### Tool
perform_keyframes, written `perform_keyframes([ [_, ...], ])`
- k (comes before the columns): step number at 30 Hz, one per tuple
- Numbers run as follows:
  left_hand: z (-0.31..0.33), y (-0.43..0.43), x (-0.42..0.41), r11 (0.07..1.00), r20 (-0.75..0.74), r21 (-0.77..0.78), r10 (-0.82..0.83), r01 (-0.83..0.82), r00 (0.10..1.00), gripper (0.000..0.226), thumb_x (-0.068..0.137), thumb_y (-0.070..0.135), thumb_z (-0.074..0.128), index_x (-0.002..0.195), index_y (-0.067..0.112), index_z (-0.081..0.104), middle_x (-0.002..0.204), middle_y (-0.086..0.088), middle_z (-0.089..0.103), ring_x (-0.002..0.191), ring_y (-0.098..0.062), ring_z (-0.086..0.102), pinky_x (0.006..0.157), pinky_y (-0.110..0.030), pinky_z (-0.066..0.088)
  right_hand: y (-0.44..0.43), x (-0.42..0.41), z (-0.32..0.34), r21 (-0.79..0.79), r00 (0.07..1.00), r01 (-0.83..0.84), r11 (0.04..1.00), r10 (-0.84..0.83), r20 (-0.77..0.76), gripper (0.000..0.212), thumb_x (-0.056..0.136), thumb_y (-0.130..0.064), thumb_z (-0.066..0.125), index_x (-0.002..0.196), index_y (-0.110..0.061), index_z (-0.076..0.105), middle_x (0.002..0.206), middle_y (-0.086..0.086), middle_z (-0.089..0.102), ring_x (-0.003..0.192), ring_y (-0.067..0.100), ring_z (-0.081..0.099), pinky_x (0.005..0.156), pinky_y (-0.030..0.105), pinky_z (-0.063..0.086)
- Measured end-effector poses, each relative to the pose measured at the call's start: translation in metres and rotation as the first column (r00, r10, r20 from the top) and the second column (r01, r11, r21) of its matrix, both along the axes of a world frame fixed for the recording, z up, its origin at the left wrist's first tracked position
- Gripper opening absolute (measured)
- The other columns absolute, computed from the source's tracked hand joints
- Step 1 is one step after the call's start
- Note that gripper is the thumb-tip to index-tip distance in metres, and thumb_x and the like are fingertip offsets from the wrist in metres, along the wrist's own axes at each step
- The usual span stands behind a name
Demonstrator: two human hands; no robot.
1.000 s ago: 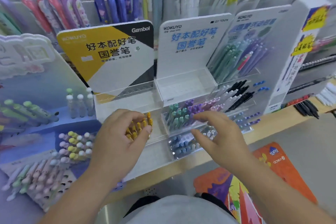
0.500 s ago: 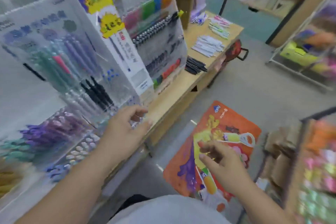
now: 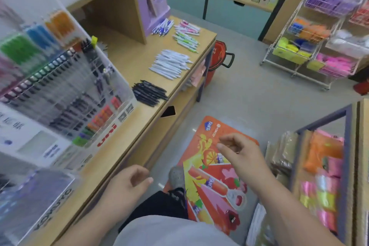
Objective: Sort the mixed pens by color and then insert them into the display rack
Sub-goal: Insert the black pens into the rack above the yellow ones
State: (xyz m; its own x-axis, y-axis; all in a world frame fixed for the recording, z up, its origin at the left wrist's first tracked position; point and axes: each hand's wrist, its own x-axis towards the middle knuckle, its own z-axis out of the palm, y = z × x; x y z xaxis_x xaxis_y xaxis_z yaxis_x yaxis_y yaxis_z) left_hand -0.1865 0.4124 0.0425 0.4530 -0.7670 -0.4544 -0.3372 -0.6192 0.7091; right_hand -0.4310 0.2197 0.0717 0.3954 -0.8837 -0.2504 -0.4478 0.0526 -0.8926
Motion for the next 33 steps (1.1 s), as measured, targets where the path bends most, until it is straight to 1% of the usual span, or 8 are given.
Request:
perform_keyframes([
  [5, -0.022, -0.126, 0.024, 0.998, -0.050, -0.028, -0.049, 0.047, 0.998, 0.006, 0.089, 0.028, 0.072, 0.089, 0.028, 0.067, 0.088, 0.010, 0.067, 0.080, 0.005, 0.058, 0.074, -0.022, 0.044, -0.103, 0.021, -0.013, 0.048, 0.997, 0.038, 0.998, -0.034, -0.072, 0.012, 0.088, -0.021, 0.074, 0.093, -0.030, 0.069, 0.083, -0.014, 0.072, 0.078, 0.013, 0.068, 0.070, 0.028, 0.056],
  [9, -0.021, -0.248, 0.057, 0.991, -0.033, -0.037, -0.132, 0.131, 0.991, 0.007, 0.089, 0.036, 0.070, 0.091, 0.031, 0.066, 0.093, 0.013, 0.067, 0.088, 0.000, 0.059, 0.075, -0.022, 0.045, -0.179, 0.035, -0.013, 0.093, 0.986, 0.119, 0.989, -0.106, -0.131, 0.011, 0.087, -0.017, 0.074, 0.095, -0.024, 0.072, 0.088, -0.006, 0.074, 0.077, 0.011, 0.067, 0.063, 0.014, 0.048],
  [15, 0.010, -0.402, 0.118, 0.987, -0.016, -0.092, -0.135, 0.133, 0.991, 0.011, 0.091, 0.037, 0.067, 0.099, 0.031, 0.065, 0.097, 0.010, 0.064, 0.089, -0.007, 0.060, 0.076, -0.030, 0.050, -0.285, 0.068, -0.003, 0.155, 0.975, 0.140, 0.978, -0.109, -0.193, 0.009, 0.087, -0.012, 0.074, 0.093, -0.019, 0.072, 0.084, 0.001, 0.074, 0.073, 0.011, 0.068, 0.060, 0.010, 0.048],
  [17, 0.013, -0.427, 0.134, 0.987, -0.019, -0.103, -0.128, 0.126, 0.992, 0.010, 0.090, 0.038, 0.068, 0.098, 0.034, 0.064, 0.098, 0.010, 0.064, 0.082, -0.001, 0.059, 0.073, -0.021, 0.048, -0.307, 0.081, -0.002, 0.172, 0.975, 0.146, 0.974, -0.112, -0.194, 0.008, 0.087, -0.013, 0.074, 0.090, -0.020, 0.073, 0.081, -0.001, 0.073, 0.073, 0.011, 0.069, 0.059, 0.011, 0.048],
  [19, 0.008, -0.454, 0.155, 0.992, -0.021, -0.110, -0.063, 0.060, 0.998, 0.009, 0.090, 0.037, 0.069, 0.096, 0.033, 0.063, 0.096, 0.009, 0.065, 0.078, 0.000, 0.058, 0.068, -0.015, 0.045, -0.342, 0.103, -0.007, 0.190, 0.977, 0.083, 0.978, -0.042, -0.207, 0.007, 0.086, -0.014, 0.074, 0.088, -0.020, 0.073, 0.079, -0.002, 0.073, 0.072, 0.010, 0.067, 0.061, 0.010, 0.048],
  [23, 0.003, -0.488, 0.190, 0.985, -0.029, -0.111, 0.128, -0.130, 0.991, 0.010, 0.091, 0.033, 0.069, 0.097, 0.026, 0.066, 0.092, 0.007, 0.063, 0.078, -0.003, 0.056, 0.071, -0.021, 0.044, -0.414, 0.160, -0.017, 0.197, 0.945, -0.154, 0.968, 0.203, -0.257, 0.011, 0.086, -0.012, 0.075, 0.087, -0.023, 0.072, 0.081, 0.000, 0.072, 0.069, 0.005, 0.063, 0.062, 0.009, 0.045],
  [27, -0.008, -0.488, 0.213, 0.929, -0.023, -0.025, 0.369, -0.369, 0.929, 0.018, 0.092, 0.039, 0.067, 0.105, 0.028, 0.065, 0.100, 0.009, 0.062, 0.089, -0.009, 0.059, 0.080, -0.031, 0.048, -0.482, 0.229, -0.032, 0.261, 0.808, -0.447, 0.855, 0.512, -0.291, 0.006, 0.089, -0.022, 0.072, 0.095, -0.023, 0.071, 0.086, -0.005, 0.073, 0.069, -0.001, 0.064, 0.059, 0.008, 0.045],
  [33, -0.011, -0.437, 0.189, 0.645, 0.004, 0.090, 0.762, -0.759, 0.648, 0.016, 0.090, 0.040, 0.070, 0.102, 0.029, 0.065, 0.098, 0.007, 0.064, 0.088, -0.012, 0.061, 0.079, -0.029, 0.049, -0.524, 0.348, -0.043, 0.288, 0.388, -0.843, 0.455, 0.884, -0.259, 0.005, 0.089, -0.028, 0.072, 0.092, -0.027, 0.069, 0.088, -0.008, 0.070, 0.078, -0.001, 0.063, 0.066, 0.013, 0.044],
])
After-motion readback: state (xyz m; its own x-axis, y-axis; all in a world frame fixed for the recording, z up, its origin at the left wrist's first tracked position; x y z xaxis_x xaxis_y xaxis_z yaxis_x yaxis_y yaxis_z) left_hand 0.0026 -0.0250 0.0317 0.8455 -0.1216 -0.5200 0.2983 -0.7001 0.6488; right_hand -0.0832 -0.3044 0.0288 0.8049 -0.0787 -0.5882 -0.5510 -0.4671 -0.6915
